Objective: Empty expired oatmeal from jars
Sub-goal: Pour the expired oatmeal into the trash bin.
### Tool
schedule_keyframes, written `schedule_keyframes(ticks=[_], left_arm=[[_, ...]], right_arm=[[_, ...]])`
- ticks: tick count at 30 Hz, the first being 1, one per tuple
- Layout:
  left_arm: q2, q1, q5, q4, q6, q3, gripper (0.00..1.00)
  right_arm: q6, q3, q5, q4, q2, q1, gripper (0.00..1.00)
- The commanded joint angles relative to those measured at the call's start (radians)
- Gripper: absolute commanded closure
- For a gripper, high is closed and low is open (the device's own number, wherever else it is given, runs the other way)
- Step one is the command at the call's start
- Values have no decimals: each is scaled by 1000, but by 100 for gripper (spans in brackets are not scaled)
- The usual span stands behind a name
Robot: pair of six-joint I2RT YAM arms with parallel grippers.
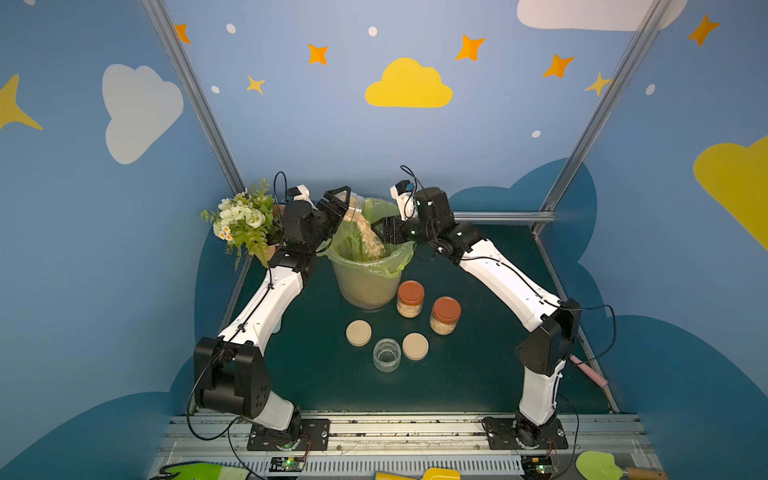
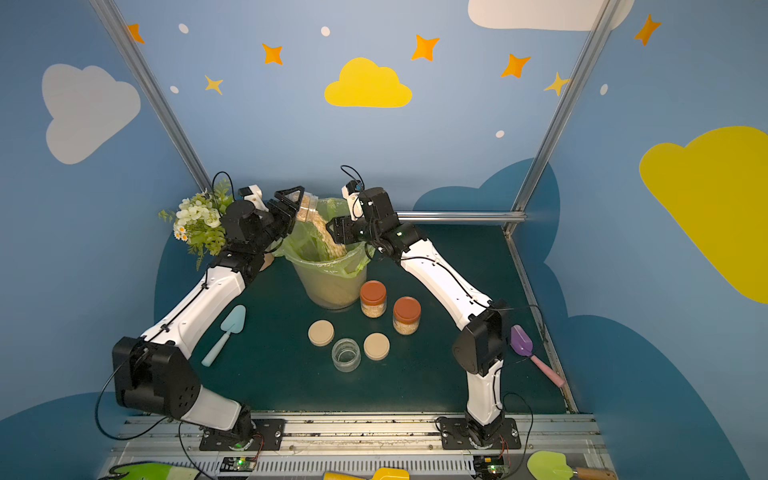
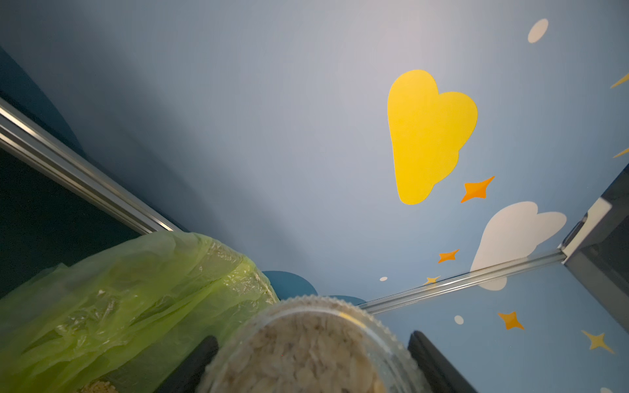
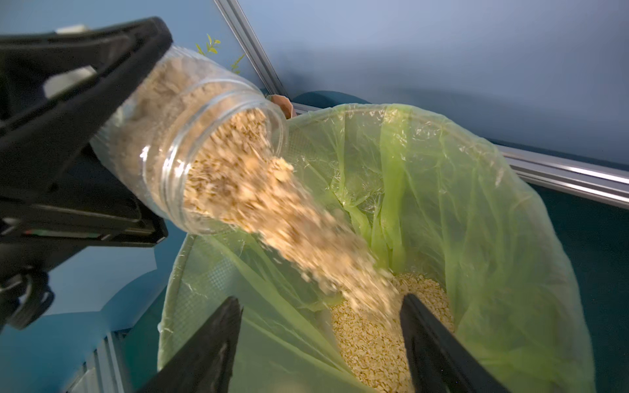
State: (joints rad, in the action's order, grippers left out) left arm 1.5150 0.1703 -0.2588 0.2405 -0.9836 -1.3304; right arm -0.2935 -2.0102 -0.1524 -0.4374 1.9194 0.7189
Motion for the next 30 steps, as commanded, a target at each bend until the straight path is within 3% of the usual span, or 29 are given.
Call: schedule_keyframes(ticks=[1,10,16,24,30], left_arm=[[-33,-3,-44,-58,153,-59,93],[-26,0,-55,-204,370,-116,94],[1,20,-59,-285,515,-177,94],[76,83,-21,-541,764,-351,95],[95,99,38,-577,847,-366,96]], right_arm=[[90,-39,47,-62,16,13,26],[215,-49,139,-60,22,32,25],[220,-38,163,-64,10,34,25],[220,-19,163,-72,2,28,25],[196,19,158,-57,-17,19,25]])
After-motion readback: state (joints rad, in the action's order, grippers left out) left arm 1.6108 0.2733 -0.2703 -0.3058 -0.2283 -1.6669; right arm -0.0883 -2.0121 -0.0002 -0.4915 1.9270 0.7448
